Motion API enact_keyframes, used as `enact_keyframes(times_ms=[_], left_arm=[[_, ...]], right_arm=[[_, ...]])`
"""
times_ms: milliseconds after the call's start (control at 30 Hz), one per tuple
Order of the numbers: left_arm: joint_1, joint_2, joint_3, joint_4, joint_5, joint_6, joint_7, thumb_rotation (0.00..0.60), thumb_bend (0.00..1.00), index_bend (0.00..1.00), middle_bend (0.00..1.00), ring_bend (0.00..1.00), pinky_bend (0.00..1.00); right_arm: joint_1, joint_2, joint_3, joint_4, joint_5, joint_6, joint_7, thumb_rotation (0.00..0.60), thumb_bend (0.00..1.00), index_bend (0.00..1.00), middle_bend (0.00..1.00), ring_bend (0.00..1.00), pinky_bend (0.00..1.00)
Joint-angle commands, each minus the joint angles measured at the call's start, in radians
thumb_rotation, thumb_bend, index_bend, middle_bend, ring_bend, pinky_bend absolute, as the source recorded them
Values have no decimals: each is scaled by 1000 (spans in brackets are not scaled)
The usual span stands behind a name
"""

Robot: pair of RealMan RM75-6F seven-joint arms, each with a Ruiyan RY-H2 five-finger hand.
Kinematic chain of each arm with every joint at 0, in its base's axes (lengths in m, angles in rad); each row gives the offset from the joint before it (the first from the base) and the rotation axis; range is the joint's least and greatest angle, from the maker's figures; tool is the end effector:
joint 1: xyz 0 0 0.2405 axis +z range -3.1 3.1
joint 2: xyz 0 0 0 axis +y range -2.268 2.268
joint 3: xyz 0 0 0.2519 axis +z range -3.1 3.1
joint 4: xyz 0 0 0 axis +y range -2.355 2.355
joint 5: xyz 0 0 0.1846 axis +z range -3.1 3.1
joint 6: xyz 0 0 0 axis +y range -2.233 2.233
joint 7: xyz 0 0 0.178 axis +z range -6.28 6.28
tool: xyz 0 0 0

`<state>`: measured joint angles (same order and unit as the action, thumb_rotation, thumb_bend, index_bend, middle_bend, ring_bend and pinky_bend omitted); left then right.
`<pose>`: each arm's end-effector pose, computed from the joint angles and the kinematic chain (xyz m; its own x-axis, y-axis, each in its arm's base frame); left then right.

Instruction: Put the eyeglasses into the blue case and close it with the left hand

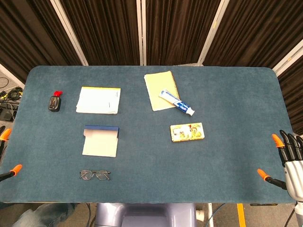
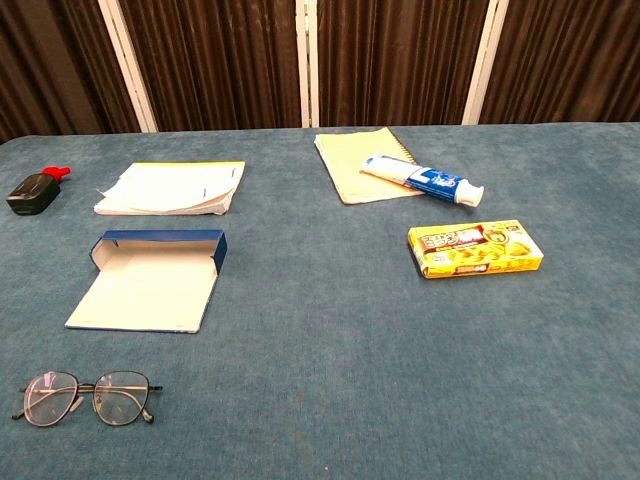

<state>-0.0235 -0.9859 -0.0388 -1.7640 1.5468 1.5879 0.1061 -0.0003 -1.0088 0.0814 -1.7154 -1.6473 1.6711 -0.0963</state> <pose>-0.2750 0.1912 0.2193 0.4757 -0.0643 0.8773 0.8791 0.0016 -0.4766 -0.2605 -0.1892 0.2294 0.4758 0.1870 0.8594 -0.8662 -0.0699 0.4948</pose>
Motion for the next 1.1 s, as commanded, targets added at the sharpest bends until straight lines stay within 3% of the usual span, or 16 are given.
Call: enact_keyframes(times_ms=[33, 200, 400, 600, 767, 933, 1100], left_arm=[[-1, -1, 1, 1, 0, -2, 2, 600, 0, 0, 0, 0, 0], [-12, -7, 9, 0, 4, -31, 0, 600, 0, 0, 0, 0, 0], [-62, -26, 45, -37, 31, -150, 3, 600, 0, 1, 0, 0, 0], [-132, -115, 63, -77, -10, -314, 114, 600, 17, 197, 0, 0, 0], [-167, -213, 59, -72, -72, -389, 212, 600, 184, 364, 0, 0, 0], [-192, -291, 60, -57, -123, -432, 296, 600, 368, 451, 0, 0, 0], [-204, -346, 61, -51, -158, -440, 364, 600, 398, 466, 0, 0, 0]], right_arm=[[0, 1, 0, -1, 0, 2, 1, 600, 0, 0, 0, 0, 0], [-4, 4, -2, -1, 3, 4, 5, 600, 0, 0, 0, 0, 0], [-6, 4, -4, -3, 0, 5, 0, 600, 0, 0, 0, 0, 0], [1, -9, -8, 18, -13, -6, -40, 600, 0, 0, 0, 0, 0], [9, -18, -9, 39, -13, -18, -52, 600, 0, 0, 0, 0, 0], [10, -18, -8, 39, -11, -19, -46, 600, 0, 0, 0, 0, 0], [13, -15, -10, 40, -9, -24, -35, 600, 0, 0, 0, 0, 0]])
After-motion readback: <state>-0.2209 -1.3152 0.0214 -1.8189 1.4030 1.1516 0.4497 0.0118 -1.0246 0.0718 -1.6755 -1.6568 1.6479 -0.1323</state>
